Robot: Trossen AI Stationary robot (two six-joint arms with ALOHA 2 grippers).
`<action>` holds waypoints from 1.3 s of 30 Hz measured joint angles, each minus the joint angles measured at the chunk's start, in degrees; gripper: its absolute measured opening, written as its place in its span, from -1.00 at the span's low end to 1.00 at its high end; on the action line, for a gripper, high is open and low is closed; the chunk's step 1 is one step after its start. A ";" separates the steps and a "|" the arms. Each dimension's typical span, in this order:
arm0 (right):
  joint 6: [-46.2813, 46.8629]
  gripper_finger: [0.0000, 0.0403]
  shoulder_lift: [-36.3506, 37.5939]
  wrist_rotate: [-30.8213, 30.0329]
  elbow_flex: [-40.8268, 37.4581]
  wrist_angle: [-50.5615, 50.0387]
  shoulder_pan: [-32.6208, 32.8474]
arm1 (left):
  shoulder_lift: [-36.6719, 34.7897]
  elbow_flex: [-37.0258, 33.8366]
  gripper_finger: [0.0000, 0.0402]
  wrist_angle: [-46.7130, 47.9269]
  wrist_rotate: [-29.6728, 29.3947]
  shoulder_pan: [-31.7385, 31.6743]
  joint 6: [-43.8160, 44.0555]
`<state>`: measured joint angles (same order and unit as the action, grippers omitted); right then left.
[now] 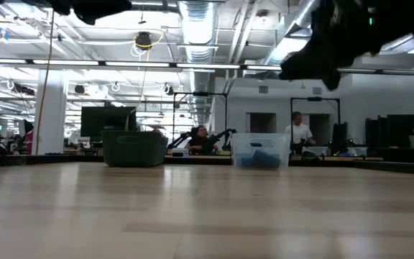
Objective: Sort blocks
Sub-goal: Return to Home Position
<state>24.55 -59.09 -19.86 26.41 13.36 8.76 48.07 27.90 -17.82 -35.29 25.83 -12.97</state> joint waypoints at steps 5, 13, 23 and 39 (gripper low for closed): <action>-2.62 -0.60 1.26 6.20 -10.10 15.24 -6.58 | 1.43 -0.02 0.04 -0.83 3.73 -4.93 0.28; -7.18 -0.60 7.25 7.15 -17.60 22.57 -8.18 | -4.33 -7.41 0.04 -5.56 3.96 -9.37 3.24; -9.65 -0.60 21.66 8.24 -25.94 29.36 -12.74 | -14.41 -11.59 0.04 -2.24 3.94 -12.62 4.74; -16.54 -0.60 33.79 9.45 -25.98 26.43 -12.64 | -24.61 -16.26 0.04 3.39 6.92 -18.09 10.06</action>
<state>8.01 -25.30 -10.41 0.43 39.79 -3.89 23.46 11.64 -14.43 -28.38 7.75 -2.91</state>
